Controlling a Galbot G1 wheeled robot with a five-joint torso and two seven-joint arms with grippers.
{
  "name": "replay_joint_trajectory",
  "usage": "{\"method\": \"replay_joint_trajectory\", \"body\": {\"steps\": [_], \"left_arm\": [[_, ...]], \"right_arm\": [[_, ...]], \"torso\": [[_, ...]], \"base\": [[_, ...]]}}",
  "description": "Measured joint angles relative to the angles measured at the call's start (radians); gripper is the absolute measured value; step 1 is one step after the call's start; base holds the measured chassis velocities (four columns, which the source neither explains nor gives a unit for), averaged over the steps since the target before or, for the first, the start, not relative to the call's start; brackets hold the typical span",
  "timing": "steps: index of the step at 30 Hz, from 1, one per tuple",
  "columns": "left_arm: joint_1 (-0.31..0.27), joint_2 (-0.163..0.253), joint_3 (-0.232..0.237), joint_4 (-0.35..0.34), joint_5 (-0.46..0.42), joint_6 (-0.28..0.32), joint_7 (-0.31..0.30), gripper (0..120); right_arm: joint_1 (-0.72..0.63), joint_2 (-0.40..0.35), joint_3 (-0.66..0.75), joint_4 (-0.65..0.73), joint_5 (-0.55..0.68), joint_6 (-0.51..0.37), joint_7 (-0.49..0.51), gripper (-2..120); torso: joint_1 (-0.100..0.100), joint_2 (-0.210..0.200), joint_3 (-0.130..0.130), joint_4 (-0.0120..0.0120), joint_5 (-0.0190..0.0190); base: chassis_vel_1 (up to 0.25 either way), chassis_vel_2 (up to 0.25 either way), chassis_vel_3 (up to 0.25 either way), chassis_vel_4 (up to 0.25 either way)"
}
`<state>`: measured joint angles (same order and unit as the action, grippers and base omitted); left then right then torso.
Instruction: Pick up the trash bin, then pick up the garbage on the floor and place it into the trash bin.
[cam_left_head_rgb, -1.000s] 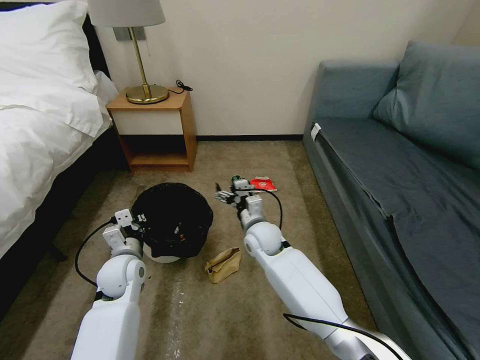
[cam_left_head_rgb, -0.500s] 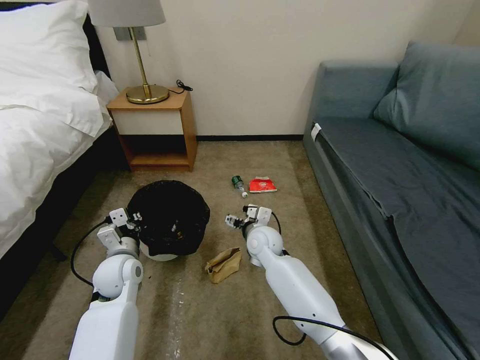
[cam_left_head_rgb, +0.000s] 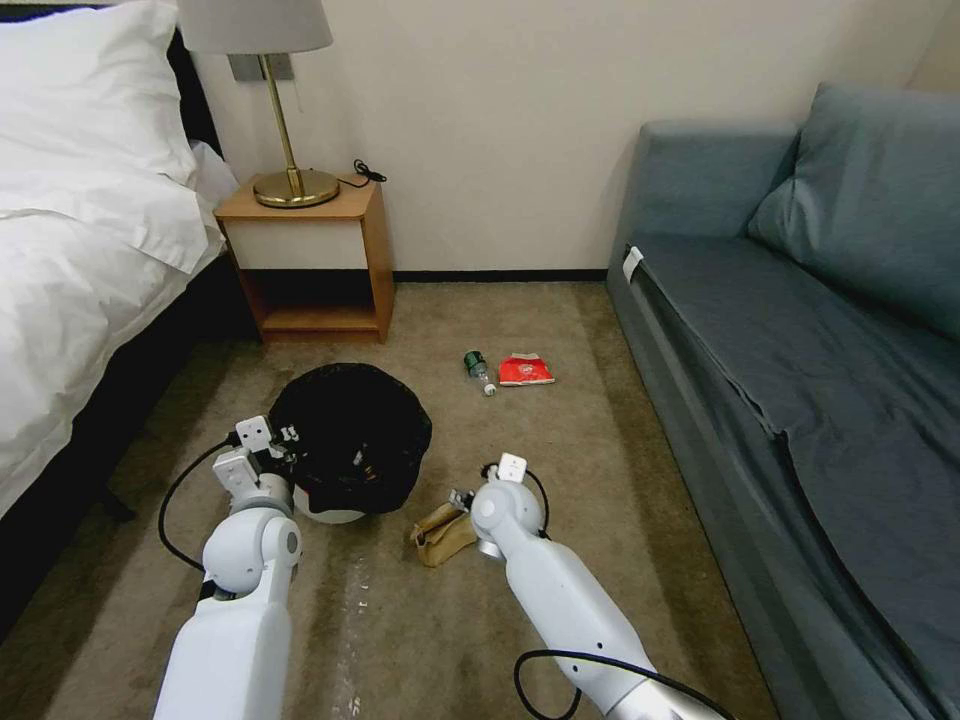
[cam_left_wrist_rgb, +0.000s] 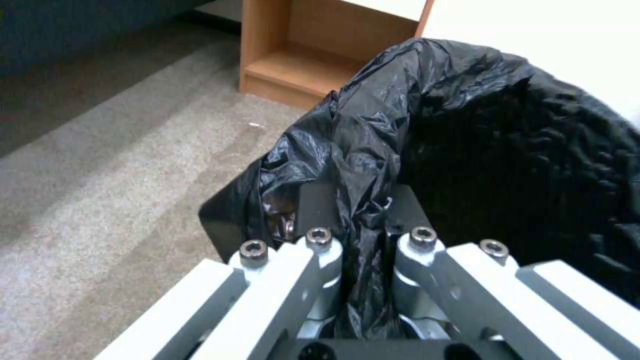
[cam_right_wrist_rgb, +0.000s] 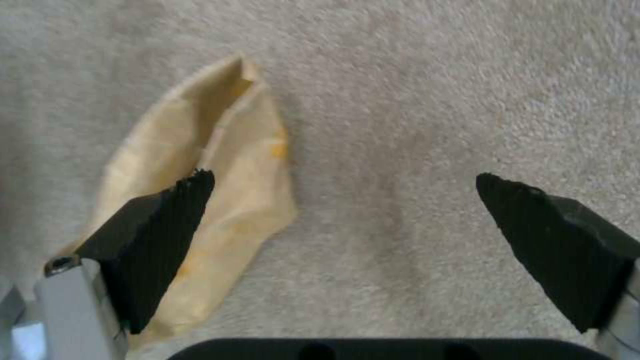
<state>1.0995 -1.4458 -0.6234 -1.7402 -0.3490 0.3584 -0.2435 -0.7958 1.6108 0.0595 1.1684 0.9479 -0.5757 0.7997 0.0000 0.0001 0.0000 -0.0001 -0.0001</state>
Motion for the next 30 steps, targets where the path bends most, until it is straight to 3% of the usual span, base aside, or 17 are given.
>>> {"method": "replay_joint_trajectory", "body": {"steps": [12, 22, 30], "left_arm": [[-0.003, -0.002, -0.015, 0.005, 0.001, -0.001, 0.001, 4], [0.001, 0.001, -0.030, 0.002, 0.001, -0.002, 0.003, 4], [0.000, -0.010, -0.014, -0.004, 0.013, -0.002, 0.002, 4]], "right_arm": [[-0.034, -0.002, 0.054, -0.015, -0.092, 0.031, -0.253, 100], [-0.063, -0.002, 0.037, 0.000, -0.111, 0.026, -0.357, 100], [-0.047, -0.002, 0.019, -0.103, -0.163, 0.058, -0.429, 100]], "torso": [[0.000, 0.000, 0.000, 0.0001, 0.0001], [0.000, 0.000, 0.000, 0.0002, 0.0001], [0.000, 0.000, 0.000, 0.0000, 0.0001]], "base": [[0.000, 0.000, 0.000, 0.000], [0.000, 0.000, 0.000, 0.000], [0.000, 0.000, 0.000, 0.000]]}}
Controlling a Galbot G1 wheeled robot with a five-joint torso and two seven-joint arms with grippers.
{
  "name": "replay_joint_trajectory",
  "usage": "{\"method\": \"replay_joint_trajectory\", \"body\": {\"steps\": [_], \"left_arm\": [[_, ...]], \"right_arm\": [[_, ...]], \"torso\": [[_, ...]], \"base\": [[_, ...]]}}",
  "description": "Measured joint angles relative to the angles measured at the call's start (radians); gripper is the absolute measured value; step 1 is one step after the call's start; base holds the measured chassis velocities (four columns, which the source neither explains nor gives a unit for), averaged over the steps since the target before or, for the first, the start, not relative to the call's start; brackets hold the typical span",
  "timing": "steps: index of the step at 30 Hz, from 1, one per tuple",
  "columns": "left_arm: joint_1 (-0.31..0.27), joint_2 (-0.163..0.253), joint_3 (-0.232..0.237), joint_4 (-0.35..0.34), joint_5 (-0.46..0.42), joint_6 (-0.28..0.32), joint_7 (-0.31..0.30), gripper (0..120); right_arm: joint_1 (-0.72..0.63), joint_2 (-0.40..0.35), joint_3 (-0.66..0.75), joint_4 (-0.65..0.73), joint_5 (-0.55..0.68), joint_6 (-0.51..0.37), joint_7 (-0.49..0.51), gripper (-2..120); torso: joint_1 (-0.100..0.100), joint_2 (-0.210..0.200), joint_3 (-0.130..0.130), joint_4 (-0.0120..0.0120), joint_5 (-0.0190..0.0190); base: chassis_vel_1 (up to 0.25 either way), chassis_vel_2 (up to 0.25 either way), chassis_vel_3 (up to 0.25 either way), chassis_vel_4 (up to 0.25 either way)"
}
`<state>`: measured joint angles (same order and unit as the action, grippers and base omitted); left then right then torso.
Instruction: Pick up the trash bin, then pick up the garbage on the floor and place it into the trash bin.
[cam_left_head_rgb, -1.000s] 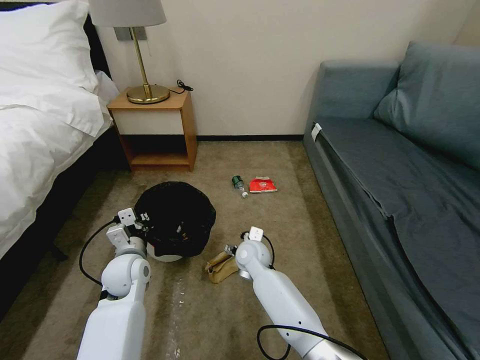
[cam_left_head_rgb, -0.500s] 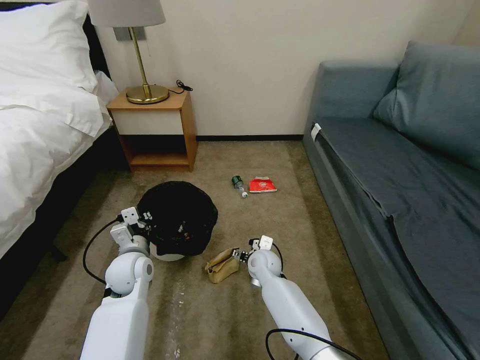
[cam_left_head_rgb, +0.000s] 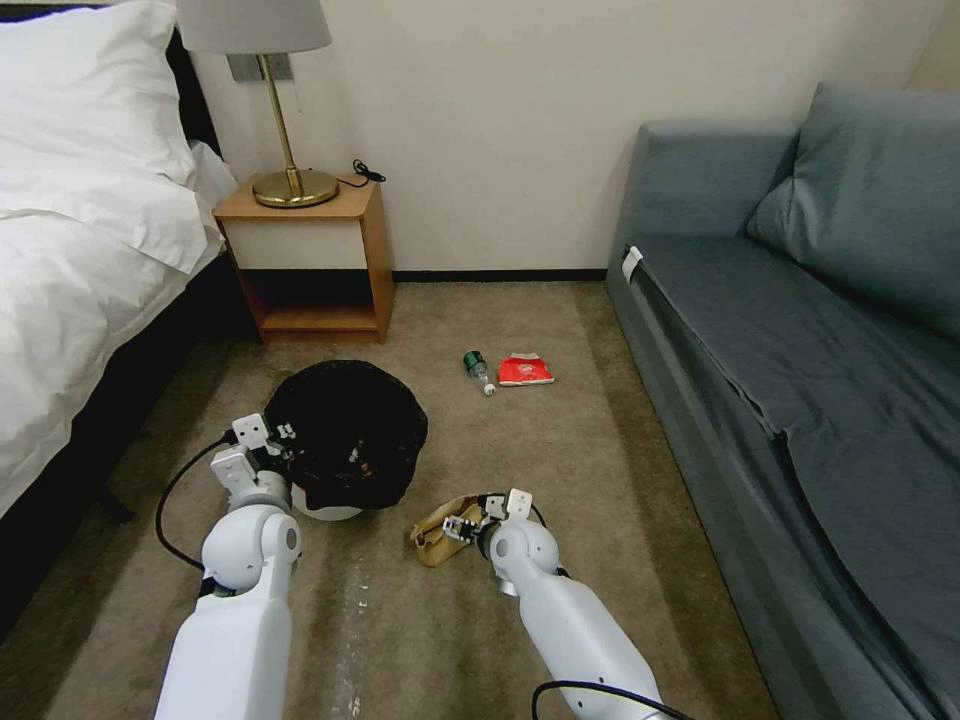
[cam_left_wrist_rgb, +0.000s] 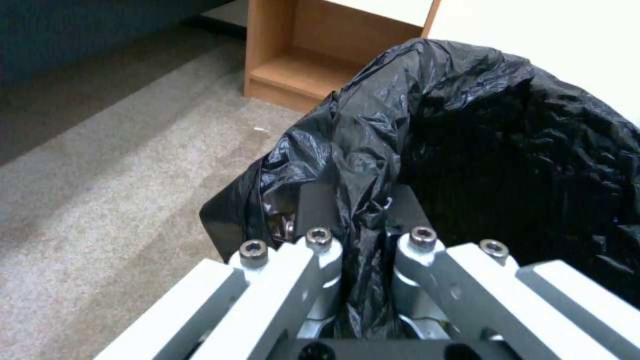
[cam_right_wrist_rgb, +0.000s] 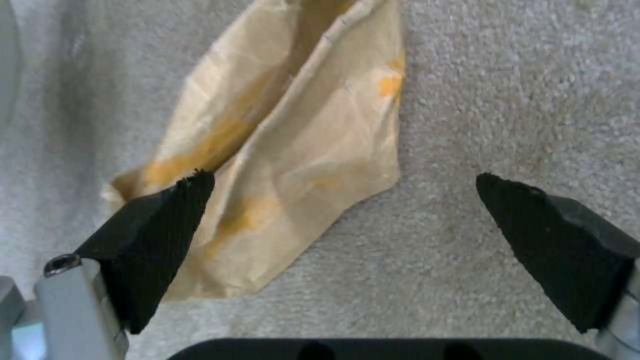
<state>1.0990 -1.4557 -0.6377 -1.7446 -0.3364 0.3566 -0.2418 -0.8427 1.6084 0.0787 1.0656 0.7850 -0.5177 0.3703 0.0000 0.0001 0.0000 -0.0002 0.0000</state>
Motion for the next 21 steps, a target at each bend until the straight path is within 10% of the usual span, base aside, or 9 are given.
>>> {"method": "replay_joint_trajectory", "body": {"steps": [6, 21], "left_arm": [[0.012, -0.006, -0.007, -0.002, 0.004, -0.003, 0.000, 4], [0.030, -0.005, -0.033, -0.015, 0.000, -0.008, 0.008, 4]], "right_arm": [[0.016, 0.000, 0.000, -0.053, -0.036, 0.045, -0.051, 100], [-0.032, 0.000, -0.051, 0.081, -0.037, 0.060, -0.039, 44]], "torso": [[0.000, 0.000, 0.000, 0.0002, 0.0000], [0.000, 0.000, 0.000, 0.0003, 0.0000]], "base": [[0.000, 0.000, 0.000, 0.000], [0.000, 0.000, 0.000, 0.000]]}}
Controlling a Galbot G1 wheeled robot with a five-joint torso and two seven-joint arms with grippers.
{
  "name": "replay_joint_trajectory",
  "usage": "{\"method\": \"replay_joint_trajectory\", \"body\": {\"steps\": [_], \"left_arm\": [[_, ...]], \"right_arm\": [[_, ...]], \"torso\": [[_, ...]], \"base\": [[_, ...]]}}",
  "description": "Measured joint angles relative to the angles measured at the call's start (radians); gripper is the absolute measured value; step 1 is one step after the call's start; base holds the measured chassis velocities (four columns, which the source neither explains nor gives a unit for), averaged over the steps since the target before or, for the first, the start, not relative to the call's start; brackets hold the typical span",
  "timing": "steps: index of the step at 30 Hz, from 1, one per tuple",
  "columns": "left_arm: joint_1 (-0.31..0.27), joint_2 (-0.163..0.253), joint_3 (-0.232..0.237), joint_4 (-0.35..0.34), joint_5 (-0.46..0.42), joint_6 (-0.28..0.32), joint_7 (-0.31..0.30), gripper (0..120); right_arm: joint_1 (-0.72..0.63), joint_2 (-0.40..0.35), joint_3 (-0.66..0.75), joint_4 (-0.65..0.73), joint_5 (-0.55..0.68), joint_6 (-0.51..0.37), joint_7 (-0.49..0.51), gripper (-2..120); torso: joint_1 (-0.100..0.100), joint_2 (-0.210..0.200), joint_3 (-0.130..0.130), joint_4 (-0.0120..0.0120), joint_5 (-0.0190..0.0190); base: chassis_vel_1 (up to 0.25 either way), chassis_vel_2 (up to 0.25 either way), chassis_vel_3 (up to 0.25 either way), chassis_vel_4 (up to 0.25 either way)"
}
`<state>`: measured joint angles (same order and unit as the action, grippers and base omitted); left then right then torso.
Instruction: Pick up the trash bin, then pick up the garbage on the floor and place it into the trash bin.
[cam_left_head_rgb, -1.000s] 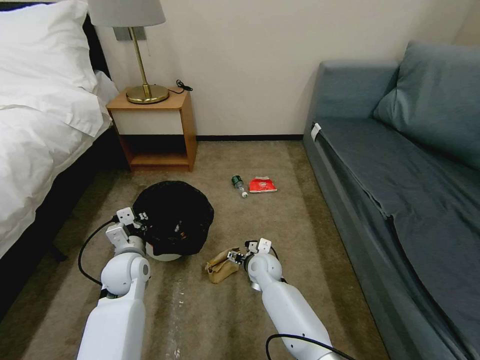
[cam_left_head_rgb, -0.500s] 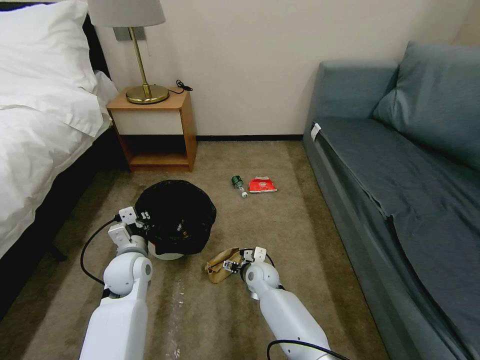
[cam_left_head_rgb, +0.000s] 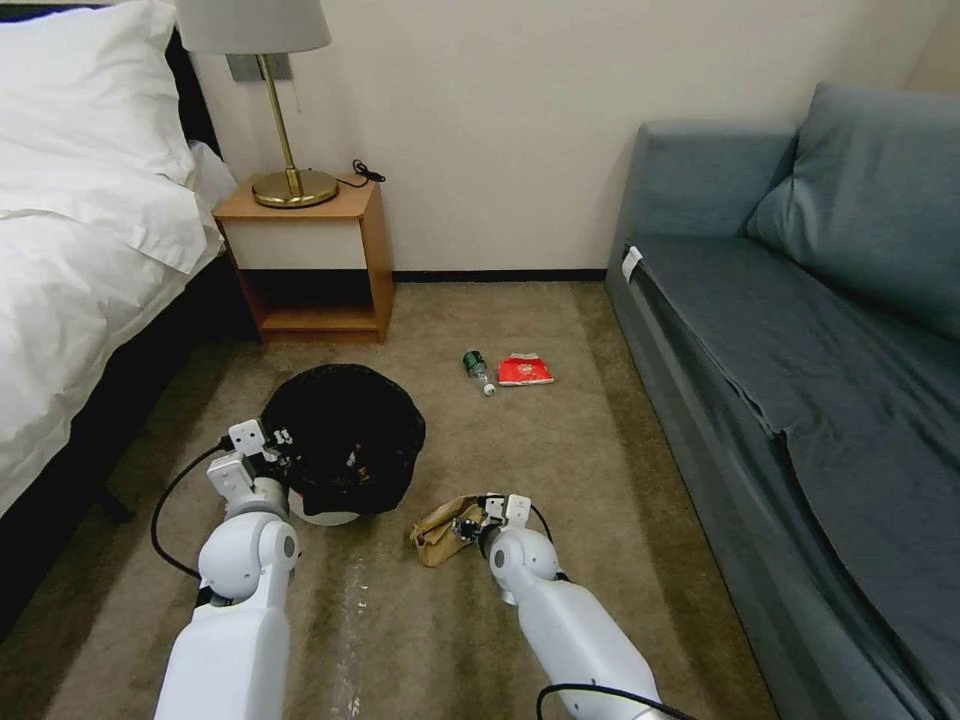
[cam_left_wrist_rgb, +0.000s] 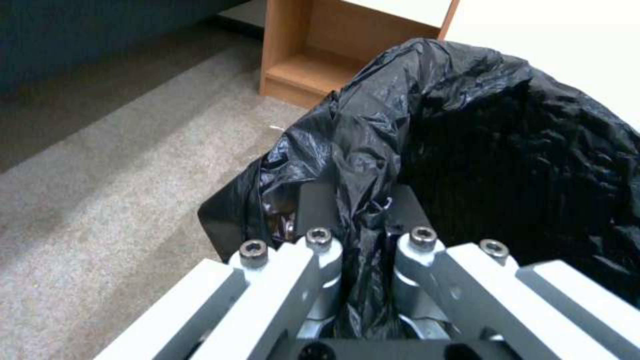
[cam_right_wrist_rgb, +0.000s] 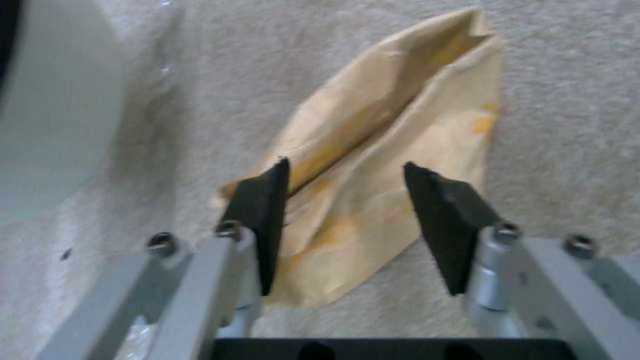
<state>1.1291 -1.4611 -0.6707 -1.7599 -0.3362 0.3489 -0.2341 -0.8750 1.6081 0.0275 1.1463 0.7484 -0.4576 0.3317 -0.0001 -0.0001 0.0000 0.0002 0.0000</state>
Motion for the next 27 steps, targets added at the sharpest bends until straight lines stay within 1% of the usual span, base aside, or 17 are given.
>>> {"method": "replay_joint_trajectory", "body": {"steps": [1, 2, 4, 6, 7, 9, 10, 13, 14, 16, 18, 20, 21, 24, 25, 26, 27], "left_arm": [[0.000, 0.000, 0.000, 0.000, 0.000, 0.000, 0.000, 4], [0.000, -0.001, 0.000, 0.000, 0.000, 0.000, 0.000, 4], [0.001, -0.003, 0.000, 0.000, 0.000, -0.001, 0.001, 4], [0.001, -0.005, 0.000, 0.000, 0.000, -0.003, 0.001, 4], [0.001, -0.005, 0.000, 0.000, 0.000, -0.003, 0.001, 4], [0.002, -0.007, 0.000, 0.004, 0.001, -0.004, 0.001, 4], [0.002, -0.007, 0.000, 0.004, 0.001, -0.004, 0.001, 4], [0.003, -0.009, 0.002, 0.004, 0.003, -0.005, 0.002, 4], [0.003, -0.009, 0.002, 0.004, 0.003, -0.005, 0.002, 4], [0.003, -0.009, 0.002, 0.001, 0.004, -0.005, 0.002, 4], [0.003, -0.009, 0.002, 0.000, 0.004, -0.005, 0.002, 4], [0.004, -0.008, 0.001, -0.003, 0.005, -0.005, 0.001, 4], [0.004, -0.008, 0.001, -0.003, 0.005, -0.005, 0.001, 4], [0.006, -0.007, 0.001, -0.010, 0.005, -0.004, 0.000, 4], [0.006, -0.007, 0.001, -0.010, 0.005, -0.004, 0.000, 4], [0.005, -0.007, 0.001, -0.010, 0.005, -0.003, -0.001, 4], [0.005, -0.007, 0.001, -0.010, 0.005, -0.003, -0.001, 4]], "right_arm": [[0.000, 0.000, 0.000, 0.000, 0.000, 0.000, 0.000, 44], [-0.004, 0.000, -0.005, 0.009, 0.002, -0.002, 0.001, 42], [-0.005, 0.000, -0.005, 0.010, -0.001, -0.002, -0.003, 44], [0.002, 0.000, 0.003, -0.019, -0.031, 0.019, -0.036, 55], [0.002, 0.000, 0.003, -0.019, -0.031, 0.019, -0.036, 55], [0.031, 0.000, 0.023, -0.078, -0.057, 0.046, -0.078, 67], [0.031, 0.000, 0.023, -0.078, -0.057, 0.046, -0.078, 67], [0.073, 0.000, 0.049, -0.151, -0.084, 0.091, -0.127, 82], [0.073, 0.000, 0.049, -0.151, -0.084, 0.091, -0.127, 82], [0.087, 0.000, 0.060, -0.181, -0.104, 0.116, -0.159, 90], [0.093, 0.000, 0.066, -0.193, -0.105, 0.124, -0.166, 90], [0.097, 0.000, 0.072, -0.216, -0.108, 0.141, -0.177, 85], [0.097, 0.000, 0.072, -0.216, -0.108, 0.141, -0.177, 85], [0.092, 0.000, 0.074, -0.234, -0.121, 0.158, -0.195, 70], [0.092, 0.000, 0.074, -0.234, -0.121, 0.158, -0.195, 70], [0.086, 0.000, 0.072, -0.234, -0.123, 0.158, -0.195, 62], [0.086, 0.000, 0.072, -0.234, -0.123, 0.158, -0.195, 62]], "torso": [[0.000, 0.000, 0.000, 0.0000, 0.0000], [0.000, 0.000, 0.000, 0.0000, 0.0000], [0.000, 0.000, 0.000, -0.0001, -0.0001], [0.000, 0.000, 0.000, -0.0002, 0.0000], [0.000, 0.000, 0.000, -0.0002, 0.0000], [0.000, 0.000, 0.000, -0.0002, 0.0000], [0.000, 0.000, 0.000, -0.0002, 0.0000], [0.000, 0.000, 0.000, -0.0002, 0.0000], [0.000, 0.000, 0.000, -0.0002, 0.0000], [0.000, 0.000, 0.000, -0.0002, 0.0000], [0.000, 0.000, 0.000, -0.0002, 0.0001], [0.000, 0.000, 0.000, -0.0002, 0.0000], [0.000, 0.000, 0.000, -0.0002, 0.0000], [0.000, 0.000, 0.000, -0.0002, 0.0000], [0.000, 0.000, 0.000, -0.0002, 0.0000], [0.000, 0.000, 0.000, -0.0002, 0.0000], [0.000, 0.000, 0.000, -0.0002, 0.0000]], "base": [[0.000, 0.000, 0.000, 0.000], [0.000, 0.000, 0.000, 0.000], [0.000, 0.000, 0.000, 0.000], [0.000, 0.000, 0.000, 0.000], [0.000, 0.000, 0.000, 0.000], [0.000, 0.000, 0.000, 0.000], [0.000, 0.000, 0.000, 0.000], [0.000, 0.000, 0.000, 0.000], [0.000, 0.000, 0.000, 0.000], [0.000, 0.000, 0.000, 0.000], [0.000, 0.000, 0.000, 0.000], [0.000, 0.000, 0.000, 0.000], [0.000, 0.000, 0.000, 0.000], [0.000, 0.000, 0.000, 0.000], [0.000, 0.000, 0.000, 0.000], [0.000, 0.000, 0.000, 0.000], [0.000, 0.000, 0.000, 0.000]]}}
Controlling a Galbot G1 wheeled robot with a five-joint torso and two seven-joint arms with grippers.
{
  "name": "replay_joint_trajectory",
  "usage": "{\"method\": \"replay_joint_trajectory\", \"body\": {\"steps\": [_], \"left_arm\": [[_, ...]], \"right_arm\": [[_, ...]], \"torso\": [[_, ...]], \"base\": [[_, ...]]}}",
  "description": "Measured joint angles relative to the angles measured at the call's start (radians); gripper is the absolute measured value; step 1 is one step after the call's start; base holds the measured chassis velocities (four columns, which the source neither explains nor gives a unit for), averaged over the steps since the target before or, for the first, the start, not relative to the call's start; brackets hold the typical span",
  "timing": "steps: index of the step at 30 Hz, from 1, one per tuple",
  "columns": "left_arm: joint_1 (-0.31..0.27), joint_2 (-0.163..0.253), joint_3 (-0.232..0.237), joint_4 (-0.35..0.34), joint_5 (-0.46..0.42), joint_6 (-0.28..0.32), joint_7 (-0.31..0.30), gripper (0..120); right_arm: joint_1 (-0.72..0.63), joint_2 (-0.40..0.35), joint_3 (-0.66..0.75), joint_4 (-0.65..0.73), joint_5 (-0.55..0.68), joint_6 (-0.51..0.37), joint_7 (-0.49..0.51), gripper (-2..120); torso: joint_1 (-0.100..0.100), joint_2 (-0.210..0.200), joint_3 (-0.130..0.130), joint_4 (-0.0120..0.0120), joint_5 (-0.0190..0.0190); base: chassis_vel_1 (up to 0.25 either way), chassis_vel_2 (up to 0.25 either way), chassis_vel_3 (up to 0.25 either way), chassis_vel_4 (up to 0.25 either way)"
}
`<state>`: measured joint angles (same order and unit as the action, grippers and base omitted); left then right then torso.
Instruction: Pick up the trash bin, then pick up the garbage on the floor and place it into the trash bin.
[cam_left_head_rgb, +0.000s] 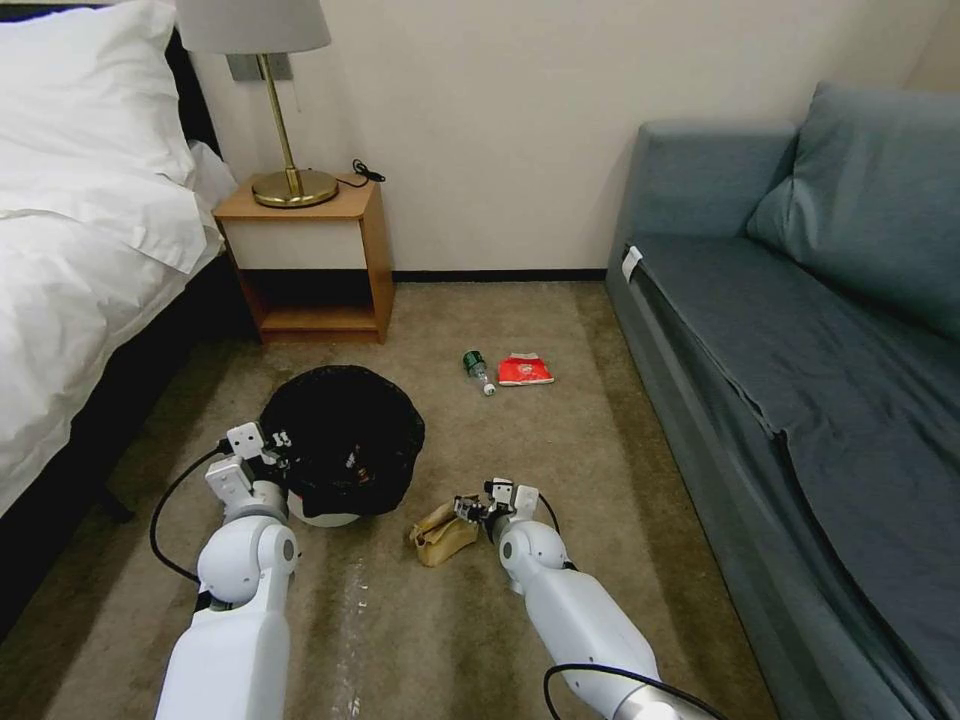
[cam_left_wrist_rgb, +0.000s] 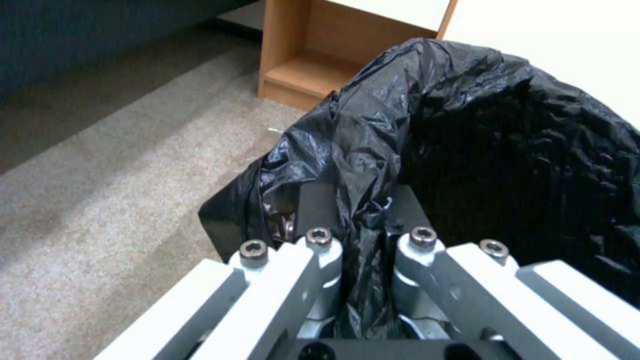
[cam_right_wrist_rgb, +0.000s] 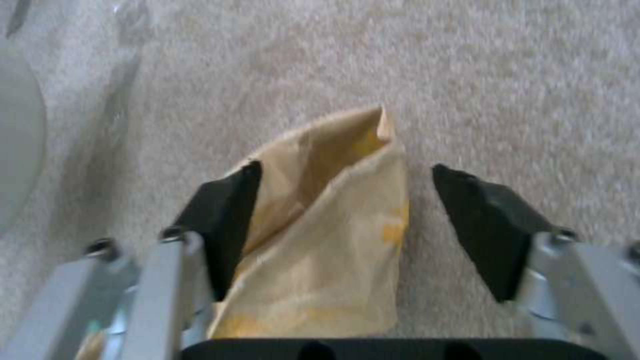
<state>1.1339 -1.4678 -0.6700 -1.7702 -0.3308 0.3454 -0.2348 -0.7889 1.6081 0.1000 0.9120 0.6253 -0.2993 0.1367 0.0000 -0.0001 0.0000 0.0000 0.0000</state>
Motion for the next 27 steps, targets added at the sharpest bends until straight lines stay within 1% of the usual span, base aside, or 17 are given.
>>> {"method": "replay_joint_trajectory", "body": {"steps": [2, 3, 6, 7, 8, 9, 11, 12, 15, 16, 17, 27], "left_arm": [[-0.001, -0.002, 0.001, 0.000, 0.000, 0.001, -0.001, 4], [-0.001, -0.002, 0.001, 0.000, 0.000, 0.001, -0.001, 4], [0.001, -0.009, 0.002, 0.000, 0.003, 0.001, -0.001, 4], [0.001, -0.009, 0.002, 0.000, 0.003, 0.001, -0.001, 4], [0.002, -0.011, 0.002, 0.000, 0.004, 0.000, -0.001, 4], [0.002, -0.011, 0.002, 0.000, 0.004, 0.000, -0.001, 4], [0.001, -0.014, 0.002, 0.000, 0.005, 0.000, -0.001, 4], [0.001, -0.014, 0.002, 0.000, 0.005, 0.000, -0.001, 4], [0.000, -0.014, 0.001, -0.002, 0.005, 0.000, -0.001, 4], [0.000, -0.014, 0.001, -0.002, 0.005, 0.000, -0.001, 4], [0.002, -0.014, 0.000, -0.003, 0.005, -0.001, 0.000, 4], [0.000, -0.010, -0.009, -0.004, 0.001, -0.001, 0.000, 4]], "right_arm": [[-0.009, 0.000, -0.003, 0.000, -0.005, 0.002, -0.005, 51], [-0.009, 0.000, -0.003, 0.000, -0.005, 0.002, -0.005, 51], [-0.023, 0.000, -0.012, -0.001, -0.017, 0.006, -0.011, 36], [-0.023, 0.000, -0.012, -0.001, -0.017, 0.006, -0.011, 36], [-0.031, 0.000, -0.017, 0.001, -0.021, 0.006, -0.011, 29], [-0.031, 0.000, -0.017, 0.001, -0.021, 0.006, -0.011, 29], [-0.057, 0.000, -0.029, 0.020, -0.029, 0.007, -0.011, 17], [-0.057, 0.000, -0.029, 0.020, -0.029, 0.007, -0.011, 17], [-0.063, 0.000, -0.032, 0.023, -0.042, 0.011, -0.016, 3], [-0.063, 0.000, -0.032, 0.023, -0.042, 0.011, -0.016, 3], [-0.062, 0.000, -0.032, 0.018, -0.046, 0.014, -0.018, 0], [-0.049, 0.000, -0.018, 0.019, -0.060, 0.031, -0.024, 0]], "torso": [[0.000, 0.000, 0.000, 0.0000, 0.0000], [0.000, 0.000, 0.000, 0.0000, 0.0000], [0.000, 0.000, 0.000, 0.0000, 0.0000], [0.000, 0.000, 0.000, 0.0000, 0.0000], [0.000, 0.000, 0.000, 0.0000, 0.0000], [0.000, 0.000, 0.000, 0.0000, 0.0000], [0.000, 0.000, 0.000, 0.0000, 0.0001], [0.000, 0.000, 0.000, 0.0000, 0.0001], [0.000, 0.000, 0.000, 0.0000, 0.0000], [0.000, 0.000, 0.000, 0.0000, 0.0000], [0.000, 0.000, 0.000, 0.0000, 0.0000], [0.000, 0.000, 0.000, 0.0000, -0.0001]], "base": [[0.000, 0.000, 0.000, 0.000], [0.000, 0.000, 0.000, 0.000], [0.000, 0.000, 0.000, 0.000], [0.000, 0.000, 0.000, 0.000], [0.000, 0.000, 0.000, 0.000], [0.000, 0.000, 0.000, 0.000], [0.000, 0.000, 0.000, 0.000], [0.000, 0.000, 0.000, 0.000], [0.000, 0.000, 0.000, 0.000], [0.000, 0.000, 0.000, 0.000], [0.000, 0.000, 0.000, 0.000], [0.000, 0.000, 0.000, 0.000]]}}
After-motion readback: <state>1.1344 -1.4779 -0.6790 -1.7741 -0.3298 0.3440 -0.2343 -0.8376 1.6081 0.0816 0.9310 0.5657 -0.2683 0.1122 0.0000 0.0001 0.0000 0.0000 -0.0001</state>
